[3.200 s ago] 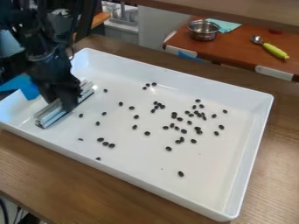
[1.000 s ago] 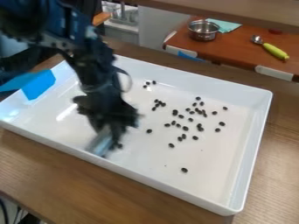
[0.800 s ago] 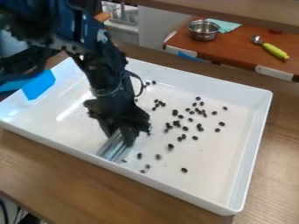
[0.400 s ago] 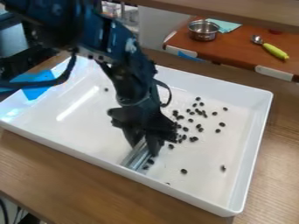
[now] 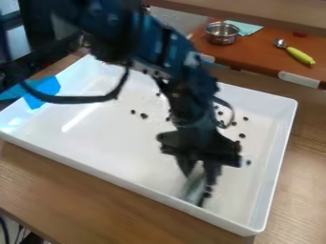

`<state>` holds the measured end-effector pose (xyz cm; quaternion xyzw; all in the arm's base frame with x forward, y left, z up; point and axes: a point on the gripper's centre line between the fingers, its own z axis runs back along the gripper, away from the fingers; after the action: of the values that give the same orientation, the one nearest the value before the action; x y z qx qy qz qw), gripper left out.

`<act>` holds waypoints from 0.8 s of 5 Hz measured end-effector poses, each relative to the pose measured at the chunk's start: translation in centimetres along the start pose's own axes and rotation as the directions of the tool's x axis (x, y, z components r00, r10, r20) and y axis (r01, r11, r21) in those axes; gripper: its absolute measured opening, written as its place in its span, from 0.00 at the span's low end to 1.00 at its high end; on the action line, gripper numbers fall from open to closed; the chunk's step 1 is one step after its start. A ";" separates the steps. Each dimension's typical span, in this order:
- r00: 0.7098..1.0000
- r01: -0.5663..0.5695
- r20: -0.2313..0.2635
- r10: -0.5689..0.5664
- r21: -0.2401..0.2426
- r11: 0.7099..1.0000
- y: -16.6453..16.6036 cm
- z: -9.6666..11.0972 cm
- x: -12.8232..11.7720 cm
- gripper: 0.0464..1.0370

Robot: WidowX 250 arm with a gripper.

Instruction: Sweep into pile

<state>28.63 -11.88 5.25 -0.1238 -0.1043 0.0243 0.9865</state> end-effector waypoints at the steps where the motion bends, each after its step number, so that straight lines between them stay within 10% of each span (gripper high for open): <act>1: 1.000 0.021 -0.007 -0.022 -0.021 1.000 -2.3 -0.4 -0.4 0.33; 4: 0.995 -0.099 -0.029 0.098 -0.005 0.995 2.6 3.3 0.4 0.33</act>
<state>28.24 -8.53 7.79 -0.1321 -0.0840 0.0708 0.9851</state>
